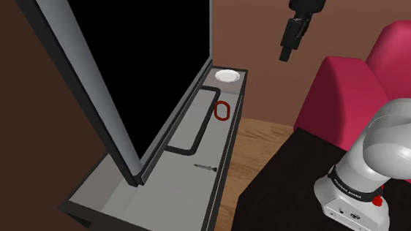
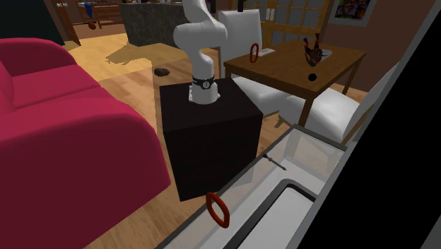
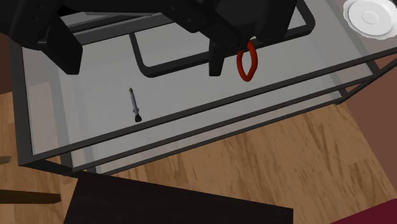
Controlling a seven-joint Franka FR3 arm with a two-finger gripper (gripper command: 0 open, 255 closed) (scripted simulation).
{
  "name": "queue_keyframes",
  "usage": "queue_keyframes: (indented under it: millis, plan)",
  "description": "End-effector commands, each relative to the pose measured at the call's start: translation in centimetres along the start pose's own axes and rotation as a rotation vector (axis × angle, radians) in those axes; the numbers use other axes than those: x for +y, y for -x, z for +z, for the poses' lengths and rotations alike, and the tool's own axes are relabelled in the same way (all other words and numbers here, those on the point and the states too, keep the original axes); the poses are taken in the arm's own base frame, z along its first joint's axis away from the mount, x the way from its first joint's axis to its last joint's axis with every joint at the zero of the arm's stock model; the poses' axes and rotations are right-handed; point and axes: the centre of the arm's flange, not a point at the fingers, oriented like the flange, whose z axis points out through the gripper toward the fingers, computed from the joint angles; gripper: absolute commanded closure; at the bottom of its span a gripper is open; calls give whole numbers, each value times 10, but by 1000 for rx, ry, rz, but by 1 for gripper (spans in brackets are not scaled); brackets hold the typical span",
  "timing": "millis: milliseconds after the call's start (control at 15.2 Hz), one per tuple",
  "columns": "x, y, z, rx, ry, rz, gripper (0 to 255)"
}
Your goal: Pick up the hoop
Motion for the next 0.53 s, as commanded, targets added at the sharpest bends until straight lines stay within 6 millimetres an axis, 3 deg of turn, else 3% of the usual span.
queue_keyframes:
  millis: [0,462]
  plan:
    - [0,0,0,0,0,0,0]
    - [28,-38,77,20,23,-14,0]
